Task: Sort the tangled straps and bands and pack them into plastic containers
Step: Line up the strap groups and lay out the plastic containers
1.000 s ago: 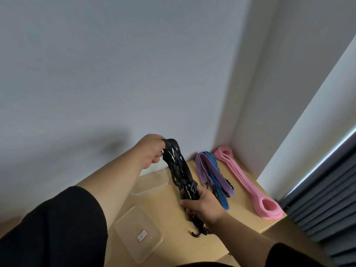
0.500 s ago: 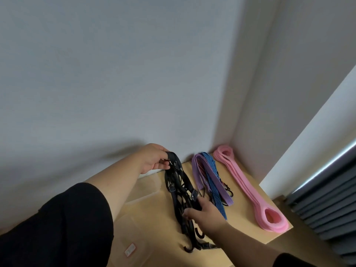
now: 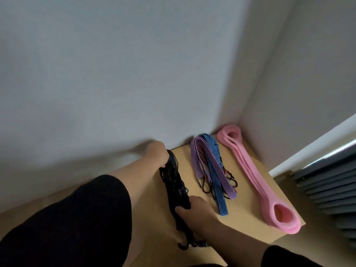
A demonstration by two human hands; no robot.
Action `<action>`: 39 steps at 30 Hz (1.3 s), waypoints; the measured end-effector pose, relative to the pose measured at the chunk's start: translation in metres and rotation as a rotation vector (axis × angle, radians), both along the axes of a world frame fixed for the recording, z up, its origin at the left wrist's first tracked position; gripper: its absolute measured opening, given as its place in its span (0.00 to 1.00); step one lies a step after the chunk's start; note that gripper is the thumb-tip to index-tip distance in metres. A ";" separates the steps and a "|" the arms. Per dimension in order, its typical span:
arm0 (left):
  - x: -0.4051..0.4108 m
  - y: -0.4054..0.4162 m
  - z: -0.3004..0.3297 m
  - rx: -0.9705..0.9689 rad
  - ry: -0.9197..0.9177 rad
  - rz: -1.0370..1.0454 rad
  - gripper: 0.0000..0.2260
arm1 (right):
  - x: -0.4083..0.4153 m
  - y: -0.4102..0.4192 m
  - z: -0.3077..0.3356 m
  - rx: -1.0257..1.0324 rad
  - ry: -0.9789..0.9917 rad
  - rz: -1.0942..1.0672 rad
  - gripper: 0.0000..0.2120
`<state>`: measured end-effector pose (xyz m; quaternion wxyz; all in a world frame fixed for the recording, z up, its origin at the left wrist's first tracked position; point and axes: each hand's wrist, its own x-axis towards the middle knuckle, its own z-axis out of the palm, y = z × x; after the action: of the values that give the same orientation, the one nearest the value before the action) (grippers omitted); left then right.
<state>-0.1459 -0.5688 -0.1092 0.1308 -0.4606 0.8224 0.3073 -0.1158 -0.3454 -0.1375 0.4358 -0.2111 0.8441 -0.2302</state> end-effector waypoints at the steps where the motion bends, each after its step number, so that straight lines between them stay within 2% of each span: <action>1: -0.001 -0.001 -0.005 -0.029 -0.063 -0.023 0.08 | -0.001 -0.002 -0.004 -0.004 0.012 0.018 0.14; 2: -0.001 -0.002 -0.008 -0.042 -0.107 -0.040 0.04 | -0.003 -0.003 -0.007 -0.008 0.010 0.035 0.13; 4: -0.004 -0.001 -0.014 -0.109 -0.190 -0.129 0.04 | -0.006 -0.005 -0.013 -0.012 -0.002 0.070 0.13; 8: -0.007 -0.002 -0.029 -0.177 -0.168 -0.179 0.13 | -0.010 -0.004 -0.025 0.026 0.010 0.197 0.28; 11: -0.008 -0.005 -0.033 -0.185 -0.152 -0.174 0.11 | -0.009 -0.001 -0.028 0.083 0.048 0.260 0.37; 16: -0.003 -0.004 -0.028 -0.205 -0.114 -0.185 0.12 | -0.016 0.000 -0.028 0.099 0.137 0.276 0.40; 20: 0.004 -0.001 -0.019 -0.205 -0.081 -0.211 0.07 | -0.013 0.001 -0.026 0.096 0.195 0.284 0.45; 23: 0.011 0.001 -0.011 -0.200 -0.016 -0.230 0.13 | -0.009 0.003 -0.021 0.085 0.228 0.278 0.48; 24: 0.014 0.003 -0.008 -0.197 0.012 -0.241 0.12 | -0.007 0.004 -0.019 0.082 0.235 0.268 0.49; 26: 0.020 0.006 0.000 -0.226 0.080 -0.259 0.05 | -0.005 0.005 -0.015 0.081 0.245 0.243 0.48; 28: 0.030 0.008 0.005 -0.252 0.171 -0.266 0.11 | -0.004 0.008 -0.015 0.067 0.251 0.213 0.47; 30: 0.047 0.012 0.014 -0.271 0.277 -0.271 0.10 | -0.001 0.009 -0.013 0.057 0.255 0.197 0.47; 33: 0.084 0.018 0.023 -0.281 0.396 -0.191 0.06 | 0.004 0.009 -0.006 0.045 0.282 0.186 0.46; 39: 0.187 0.027 0.029 -0.279 0.574 0.029 0.09 | 0.021 -0.004 0.009 0.080 0.374 0.235 0.41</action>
<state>0.0413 -0.5420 -0.0801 -0.1755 -0.3802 0.8533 0.3108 -0.0952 -0.3494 -0.1282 0.3035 -0.3297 0.8882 -0.1011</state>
